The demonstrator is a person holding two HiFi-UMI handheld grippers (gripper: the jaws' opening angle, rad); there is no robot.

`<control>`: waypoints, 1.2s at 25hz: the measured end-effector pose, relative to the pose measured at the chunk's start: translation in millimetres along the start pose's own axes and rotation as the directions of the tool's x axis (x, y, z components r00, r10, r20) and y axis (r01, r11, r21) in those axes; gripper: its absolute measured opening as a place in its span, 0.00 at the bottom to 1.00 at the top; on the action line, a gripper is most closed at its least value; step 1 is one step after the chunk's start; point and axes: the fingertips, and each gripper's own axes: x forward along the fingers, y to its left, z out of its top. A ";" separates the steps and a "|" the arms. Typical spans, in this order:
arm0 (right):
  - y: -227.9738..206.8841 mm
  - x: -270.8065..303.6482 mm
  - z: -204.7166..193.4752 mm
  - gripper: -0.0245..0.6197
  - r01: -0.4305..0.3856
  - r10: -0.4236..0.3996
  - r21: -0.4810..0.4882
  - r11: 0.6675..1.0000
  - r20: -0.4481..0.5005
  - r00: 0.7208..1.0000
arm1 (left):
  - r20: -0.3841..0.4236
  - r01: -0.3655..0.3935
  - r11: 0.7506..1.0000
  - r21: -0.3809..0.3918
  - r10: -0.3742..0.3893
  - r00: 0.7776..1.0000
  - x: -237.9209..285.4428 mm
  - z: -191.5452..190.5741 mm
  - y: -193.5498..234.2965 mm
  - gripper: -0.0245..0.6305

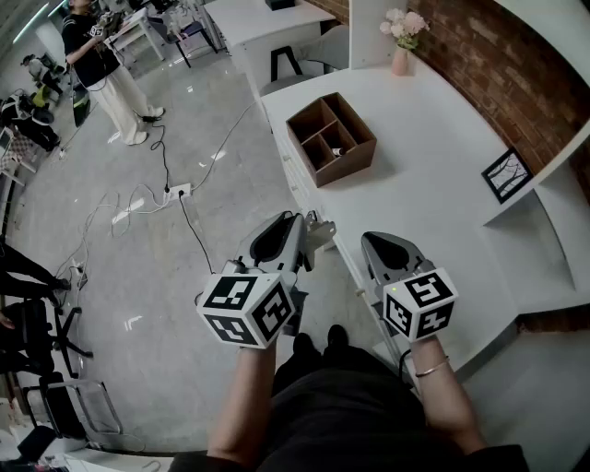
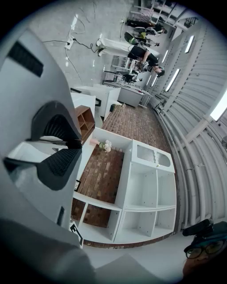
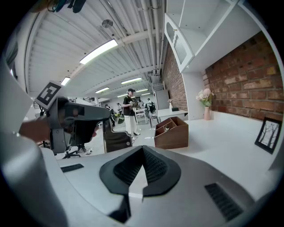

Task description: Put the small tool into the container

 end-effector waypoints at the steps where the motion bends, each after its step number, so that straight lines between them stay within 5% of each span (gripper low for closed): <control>1: -0.8 0.6 -0.6 0.05 -0.003 0.003 0.001 1.000 -0.001 1.000 | 0.000 -0.002 1.000 0.000 0.002 1.000 0.7 -0.3 -0.4 0.14; 8: -1.7 1.6 -7.3 0.05 -0.028 0.027 -0.027 0.999 -0.031 0.999 | 0.004 -0.024 1.000 0.013 0.024 1.000 4.6 2.3 -6.1 0.14; 18: -22.6 27.6 1.8 0.05 -0.026 0.026 0.052 0.998 -0.010 1.000 | 0.029 -0.058 0.998 0.020 0.058 0.998 36.3 28.2 23.3 0.14; 30: -62.8 112.9 42.3 0.05 0.042 -0.043 0.085 0.995 0.001 0.999 | 0.013 0.007 1.000 0.015 -0.007 1.000 123.3 71.0 87.8 0.14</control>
